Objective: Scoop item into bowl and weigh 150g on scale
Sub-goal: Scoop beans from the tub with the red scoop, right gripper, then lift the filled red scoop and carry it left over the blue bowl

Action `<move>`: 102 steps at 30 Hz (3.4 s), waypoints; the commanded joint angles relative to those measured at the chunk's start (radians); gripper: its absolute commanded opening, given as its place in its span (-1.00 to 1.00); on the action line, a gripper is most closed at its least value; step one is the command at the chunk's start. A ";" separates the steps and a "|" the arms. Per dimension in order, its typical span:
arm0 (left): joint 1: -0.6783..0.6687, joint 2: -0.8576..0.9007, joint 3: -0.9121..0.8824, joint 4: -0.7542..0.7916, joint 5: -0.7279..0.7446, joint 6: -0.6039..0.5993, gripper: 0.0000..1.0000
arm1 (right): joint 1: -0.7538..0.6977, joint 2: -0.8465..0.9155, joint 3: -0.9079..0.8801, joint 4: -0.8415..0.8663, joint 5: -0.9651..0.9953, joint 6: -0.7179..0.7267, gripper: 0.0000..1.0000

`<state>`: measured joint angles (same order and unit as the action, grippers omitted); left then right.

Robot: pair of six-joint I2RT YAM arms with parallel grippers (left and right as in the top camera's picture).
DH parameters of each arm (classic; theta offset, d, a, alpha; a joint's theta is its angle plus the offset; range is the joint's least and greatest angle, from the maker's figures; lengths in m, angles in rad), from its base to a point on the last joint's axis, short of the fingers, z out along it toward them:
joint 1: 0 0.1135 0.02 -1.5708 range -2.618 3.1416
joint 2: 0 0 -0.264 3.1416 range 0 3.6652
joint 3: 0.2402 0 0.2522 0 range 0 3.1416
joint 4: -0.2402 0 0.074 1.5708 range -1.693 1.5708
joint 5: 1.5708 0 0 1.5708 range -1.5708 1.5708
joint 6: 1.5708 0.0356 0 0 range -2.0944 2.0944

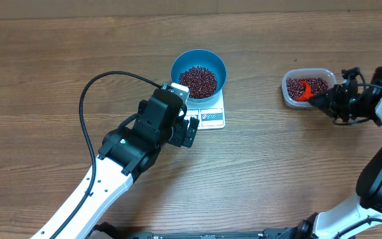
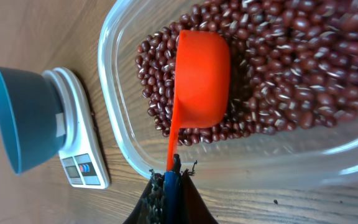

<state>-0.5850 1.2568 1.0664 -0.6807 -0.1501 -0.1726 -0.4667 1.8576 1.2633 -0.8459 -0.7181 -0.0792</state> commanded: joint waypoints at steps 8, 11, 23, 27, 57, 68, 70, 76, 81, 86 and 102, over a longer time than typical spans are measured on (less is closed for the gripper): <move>0.005 0.000 -0.006 0.003 0.010 0.015 0.99 | -0.039 0.053 0.000 -0.001 -0.096 0.006 -0.93; 0.005 0.000 -0.006 0.003 0.010 0.015 0.99 | -0.040 0.087 0.000 -0.001 -0.099 0.009 -0.93; 0.005 0.000 -0.006 0.003 0.010 0.015 0.99 | -0.040 0.144 0.000 0.038 -0.097 0.058 -0.93; 0.005 0.000 -0.006 0.003 0.010 0.015 0.99 | -0.040 0.180 0.000 0.067 -0.155 0.080 -0.93; 0.005 0.000 -0.006 0.003 0.010 0.015 0.99 | -0.164 0.197 0.000 0.101 -0.544 0.048 -0.93; 0.005 0.000 -0.006 0.003 0.010 0.015 0.99 | -0.164 0.197 0.000 0.100 -0.620 0.048 -0.93; 0.005 0.000 -0.006 0.003 0.010 0.015 0.99 | -0.164 0.197 0.000 0.100 -0.620 0.048 -0.93; 0.005 0.000 -0.006 0.003 0.010 0.015 0.99 | -0.164 0.197 0.000 0.095 -0.619 0.048 -0.93; 0.005 0.000 -0.006 0.003 0.010 0.015 0.99 | -0.164 0.197 0.000 0.081 -0.620 0.045 -0.93; 0.005 0.000 -0.006 0.003 0.010 0.015 0.99 | -0.164 0.197 0.000 0.069 -0.625 0.045 -0.93; 0.005 0.000 -0.006 0.003 0.010 0.015 0.99 | -0.161 0.192 0.001 0.070 -0.737 0.022 -0.93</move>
<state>-0.5850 1.2568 1.0664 -0.6804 -0.1501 -0.1726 -0.6285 2.0415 1.2659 -0.7788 -1.3983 -0.0391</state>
